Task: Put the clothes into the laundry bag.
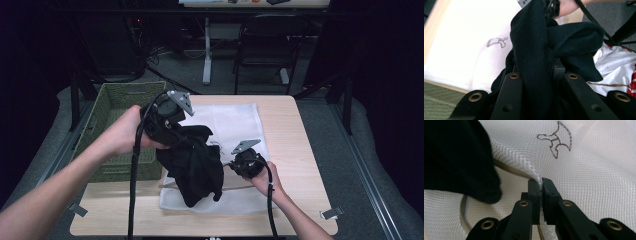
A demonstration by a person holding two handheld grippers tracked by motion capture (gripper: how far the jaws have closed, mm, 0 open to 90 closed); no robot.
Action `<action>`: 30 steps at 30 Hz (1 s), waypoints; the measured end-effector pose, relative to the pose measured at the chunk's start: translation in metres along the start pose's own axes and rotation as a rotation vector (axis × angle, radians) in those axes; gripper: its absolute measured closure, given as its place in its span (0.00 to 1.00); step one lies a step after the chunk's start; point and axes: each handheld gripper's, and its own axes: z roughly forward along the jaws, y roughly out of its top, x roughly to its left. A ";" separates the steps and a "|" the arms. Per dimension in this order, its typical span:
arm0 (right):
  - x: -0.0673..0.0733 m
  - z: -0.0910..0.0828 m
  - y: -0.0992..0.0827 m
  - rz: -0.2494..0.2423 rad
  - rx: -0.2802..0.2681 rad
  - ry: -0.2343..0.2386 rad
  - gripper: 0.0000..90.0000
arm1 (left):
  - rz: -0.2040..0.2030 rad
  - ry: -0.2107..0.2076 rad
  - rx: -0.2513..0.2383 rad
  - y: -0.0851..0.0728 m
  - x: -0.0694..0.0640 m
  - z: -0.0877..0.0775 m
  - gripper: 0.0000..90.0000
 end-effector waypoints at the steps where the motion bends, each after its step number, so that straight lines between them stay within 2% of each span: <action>1: 0.000 0.000 0.000 0.000 0.000 0.000 0.96 | 0.000 0.000 0.000 0.000 0.000 0.000 0.87; 2: 0.000 0.000 0.000 -0.005 -0.001 -0.001 0.96 | -0.009 -0.010 0.007 -0.003 -0.001 0.011 0.87; 5: 0.000 -0.001 0.001 -0.003 -0.001 -0.002 0.96 | -0.017 -0.015 0.007 -0.008 0.002 0.025 0.87; 9: 0.000 -0.002 0.001 -0.001 -0.007 -0.001 0.96 | -0.047 -0.021 0.019 -0.013 0.005 0.043 0.87; 12: 0.000 -0.003 0.001 0.003 -0.012 -0.002 0.96 | -0.064 -0.030 0.052 -0.018 0.008 0.062 0.87; 13: 0.000 -0.003 0.001 0.003 -0.013 -0.003 0.96 | -0.059 -0.029 0.070 -0.019 0.008 0.068 0.87; 22: 0.001 -0.004 0.002 0.003 -0.023 0.000 0.96 | -0.088 -0.070 0.116 -0.036 0.004 0.130 0.86; 25: 0.003 -0.004 0.003 0.001 -0.024 -0.001 0.96 | -0.112 -0.079 0.121 -0.042 0.006 0.151 0.86; 26: 0.003 -0.005 0.003 0.003 -0.024 0.000 0.96 | -0.112 -0.079 0.121 -0.042 0.006 0.151 0.86; 27: 0.003 -0.005 0.003 0.004 -0.025 0.001 0.96 | -0.125 -0.089 0.119 -0.046 0.007 0.162 0.86; 30: 0.004 -0.005 0.004 0.003 -0.027 0.000 0.96 | -0.137 -0.092 0.118 -0.048 0.008 0.172 0.86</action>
